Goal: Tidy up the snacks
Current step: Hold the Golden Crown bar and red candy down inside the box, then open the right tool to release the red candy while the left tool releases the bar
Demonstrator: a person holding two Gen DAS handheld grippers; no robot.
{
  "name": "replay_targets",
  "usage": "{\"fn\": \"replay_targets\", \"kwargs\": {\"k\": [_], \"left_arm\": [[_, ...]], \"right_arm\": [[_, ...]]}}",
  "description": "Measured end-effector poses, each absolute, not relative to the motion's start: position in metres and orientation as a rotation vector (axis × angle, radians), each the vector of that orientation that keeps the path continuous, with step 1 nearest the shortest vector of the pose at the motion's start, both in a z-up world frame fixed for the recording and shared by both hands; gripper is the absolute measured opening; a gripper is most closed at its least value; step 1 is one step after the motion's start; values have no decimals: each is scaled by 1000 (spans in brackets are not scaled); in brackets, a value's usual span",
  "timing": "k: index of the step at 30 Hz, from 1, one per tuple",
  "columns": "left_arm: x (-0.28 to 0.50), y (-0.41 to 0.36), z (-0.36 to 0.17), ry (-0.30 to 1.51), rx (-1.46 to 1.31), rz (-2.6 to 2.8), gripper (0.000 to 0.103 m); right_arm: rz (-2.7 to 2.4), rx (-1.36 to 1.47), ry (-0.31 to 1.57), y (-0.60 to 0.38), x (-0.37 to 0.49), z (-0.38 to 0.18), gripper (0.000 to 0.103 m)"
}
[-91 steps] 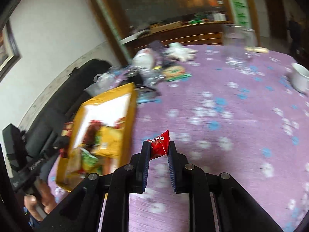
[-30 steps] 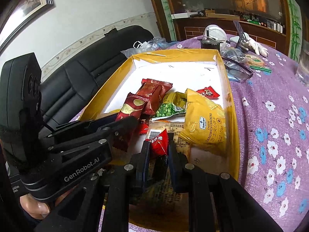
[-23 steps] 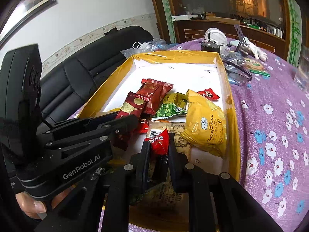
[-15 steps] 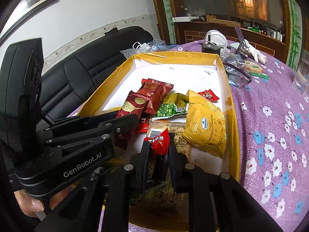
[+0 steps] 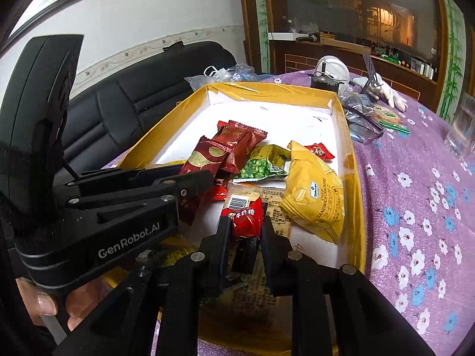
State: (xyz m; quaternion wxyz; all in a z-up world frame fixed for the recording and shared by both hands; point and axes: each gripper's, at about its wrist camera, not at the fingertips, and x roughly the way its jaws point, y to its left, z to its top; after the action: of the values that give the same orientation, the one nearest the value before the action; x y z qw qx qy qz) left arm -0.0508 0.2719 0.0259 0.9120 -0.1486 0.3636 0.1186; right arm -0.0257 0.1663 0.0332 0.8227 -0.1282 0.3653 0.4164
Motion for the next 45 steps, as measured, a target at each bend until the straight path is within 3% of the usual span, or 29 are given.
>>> {"fn": "replay_targets", "kwargs": {"k": [15, 19, 28, 35, 45], "left_arm": [[-50, 271, 26, 759, -284, 288, 20], [-49, 270, 26, 760, -284, 288, 21], [-48, 269, 27, 763, -268, 293, 26], [-46, 265, 27, 769, -244, 296, 34], [-47, 265, 27, 768, -241, 299, 37]], "right_arm": [[853, -283, 749, 158, -28, 36, 22], [830, -263, 767, 155, -22, 35, 33], [827, -261, 772, 154, -21, 36, 41], [830, -257, 776, 153, -21, 36, 43], [832, -261, 777, 153, -21, 37, 47]]}}
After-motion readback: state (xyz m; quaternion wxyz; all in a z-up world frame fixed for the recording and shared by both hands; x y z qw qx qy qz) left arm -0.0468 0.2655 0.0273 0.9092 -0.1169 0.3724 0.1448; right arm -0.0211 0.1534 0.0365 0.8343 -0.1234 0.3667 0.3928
